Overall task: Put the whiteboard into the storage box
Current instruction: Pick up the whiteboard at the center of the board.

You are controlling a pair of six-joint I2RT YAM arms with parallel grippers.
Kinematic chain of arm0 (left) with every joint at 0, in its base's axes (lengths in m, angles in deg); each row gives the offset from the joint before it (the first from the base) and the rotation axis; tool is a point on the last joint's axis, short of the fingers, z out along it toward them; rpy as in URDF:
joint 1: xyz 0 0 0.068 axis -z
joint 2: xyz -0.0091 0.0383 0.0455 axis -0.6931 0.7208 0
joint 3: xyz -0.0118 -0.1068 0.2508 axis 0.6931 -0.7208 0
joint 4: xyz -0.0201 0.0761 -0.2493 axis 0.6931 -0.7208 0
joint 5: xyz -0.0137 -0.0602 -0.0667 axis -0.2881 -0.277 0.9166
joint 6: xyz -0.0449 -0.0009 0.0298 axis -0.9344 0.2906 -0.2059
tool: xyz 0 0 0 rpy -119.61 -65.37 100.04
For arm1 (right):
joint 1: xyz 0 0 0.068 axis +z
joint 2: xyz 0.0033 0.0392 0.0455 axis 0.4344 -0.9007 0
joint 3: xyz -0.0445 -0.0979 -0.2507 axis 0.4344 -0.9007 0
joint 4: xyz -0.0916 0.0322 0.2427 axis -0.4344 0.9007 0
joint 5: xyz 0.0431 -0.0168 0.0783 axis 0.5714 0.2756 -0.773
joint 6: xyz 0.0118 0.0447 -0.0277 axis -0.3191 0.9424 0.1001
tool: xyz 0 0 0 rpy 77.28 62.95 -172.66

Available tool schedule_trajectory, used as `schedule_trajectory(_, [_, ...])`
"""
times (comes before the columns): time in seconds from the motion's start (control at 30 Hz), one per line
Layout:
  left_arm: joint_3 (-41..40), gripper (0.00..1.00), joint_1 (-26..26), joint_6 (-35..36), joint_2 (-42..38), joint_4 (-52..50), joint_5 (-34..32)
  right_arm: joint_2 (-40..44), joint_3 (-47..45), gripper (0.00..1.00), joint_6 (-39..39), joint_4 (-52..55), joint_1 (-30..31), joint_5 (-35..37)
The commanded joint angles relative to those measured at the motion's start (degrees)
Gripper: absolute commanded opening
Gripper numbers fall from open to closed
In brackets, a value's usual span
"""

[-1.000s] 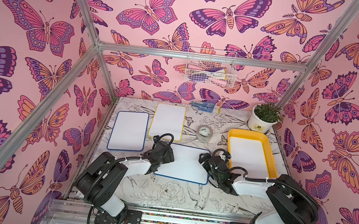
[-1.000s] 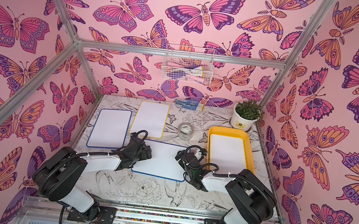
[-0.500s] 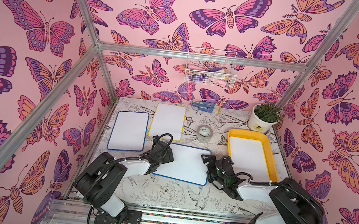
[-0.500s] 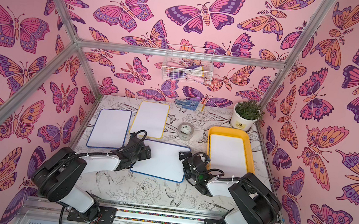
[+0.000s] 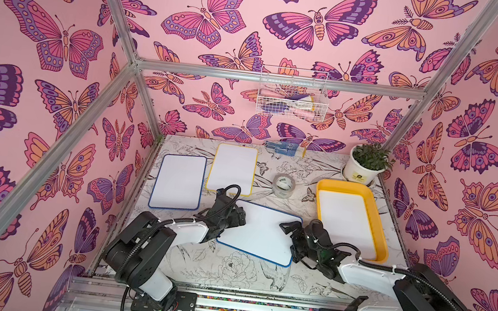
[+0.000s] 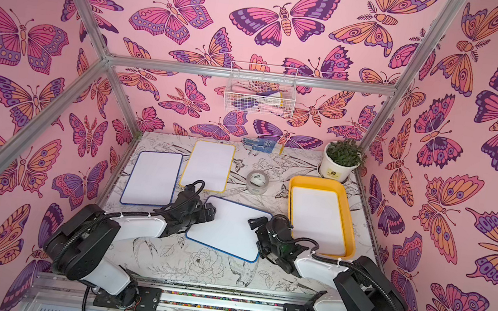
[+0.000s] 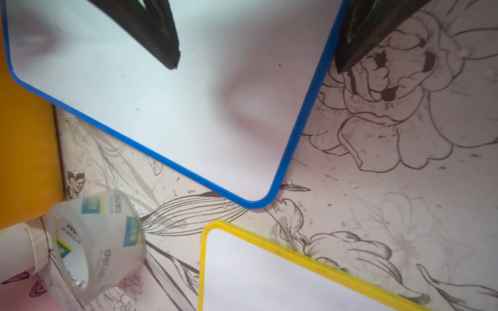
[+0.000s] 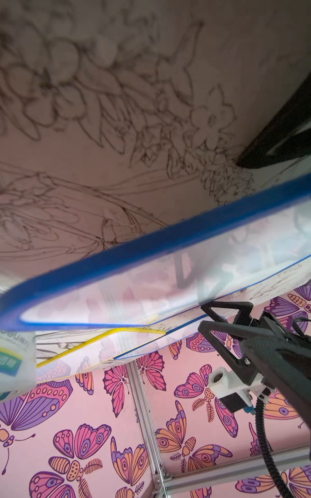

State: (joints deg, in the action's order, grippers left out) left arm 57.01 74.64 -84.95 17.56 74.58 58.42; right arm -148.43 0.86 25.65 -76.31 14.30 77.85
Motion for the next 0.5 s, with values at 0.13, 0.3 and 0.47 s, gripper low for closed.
schedule_trajectory(0.13, [-5.81,0.93,0.97,-4.83,6.01,-18.37,12.27,4.98,-0.13,0.98,-4.81,-3.7,-0.1,1.26])
schedule_trajectory(0.3, [-5.81,0.93,0.88,-4.92,5.94,-18.42,12.36,8.22,-0.88,0.94,-6.59,-4.28,0.21,1.51])
schedule_trajectory(0.47, [-5.81,0.93,0.88,-5.09,6.02,-18.41,12.35,10.54,-1.74,0.9,-7.63,-5.84,0.55,0.81])
